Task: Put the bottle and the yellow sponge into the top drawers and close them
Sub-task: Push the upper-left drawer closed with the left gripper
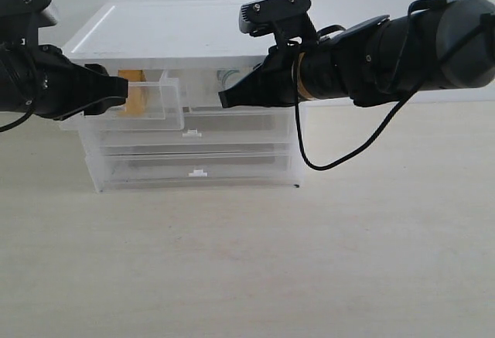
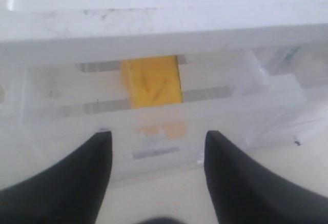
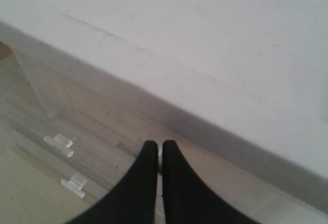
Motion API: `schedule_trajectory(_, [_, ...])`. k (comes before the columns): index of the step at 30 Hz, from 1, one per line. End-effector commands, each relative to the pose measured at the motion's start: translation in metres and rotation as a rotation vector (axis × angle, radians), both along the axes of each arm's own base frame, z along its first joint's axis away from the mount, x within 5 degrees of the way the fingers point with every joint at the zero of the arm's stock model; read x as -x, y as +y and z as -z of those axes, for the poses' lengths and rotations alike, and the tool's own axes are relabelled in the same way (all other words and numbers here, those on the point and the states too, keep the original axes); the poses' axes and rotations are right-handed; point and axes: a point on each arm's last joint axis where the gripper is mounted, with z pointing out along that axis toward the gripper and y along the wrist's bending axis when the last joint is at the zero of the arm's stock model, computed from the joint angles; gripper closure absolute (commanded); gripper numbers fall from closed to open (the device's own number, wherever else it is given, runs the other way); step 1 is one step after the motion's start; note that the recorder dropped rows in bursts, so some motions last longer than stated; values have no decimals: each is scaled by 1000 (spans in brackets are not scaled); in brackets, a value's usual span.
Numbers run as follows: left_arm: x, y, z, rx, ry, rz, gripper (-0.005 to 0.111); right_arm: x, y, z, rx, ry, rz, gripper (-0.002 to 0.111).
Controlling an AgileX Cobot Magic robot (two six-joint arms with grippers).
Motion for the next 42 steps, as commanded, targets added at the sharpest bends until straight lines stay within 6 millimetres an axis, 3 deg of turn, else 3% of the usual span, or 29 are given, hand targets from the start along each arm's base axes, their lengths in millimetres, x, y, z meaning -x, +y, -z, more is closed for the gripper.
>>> schedule_trajectory(1, [-4,1,-2,-4,-26,-21,56,1,4,-3,-14,3,-34,108])
schedule_trajectory(7, [-10,1,5,-12,-21,-33,56,1,4,-3,-13,2,-35,108])
schedule_trajectory(15, [-25,-3,0,-5,-40,-29,56,1,4,-3,-15,6,-43,108])
schedule_trajectory(24, [-29,-1,-3,-11,-75,-58,56,1,4,-3,-12,3,-45,108])
schedule_trajectory(35, [-46,-7,10,-13,-41,-45,56,1,5,-3,-15,7,-50,108])
schedule_trajectory(42, [-32,-11,-4,-5,-8,44,56,1,5,-3,-15,6,-48,108])
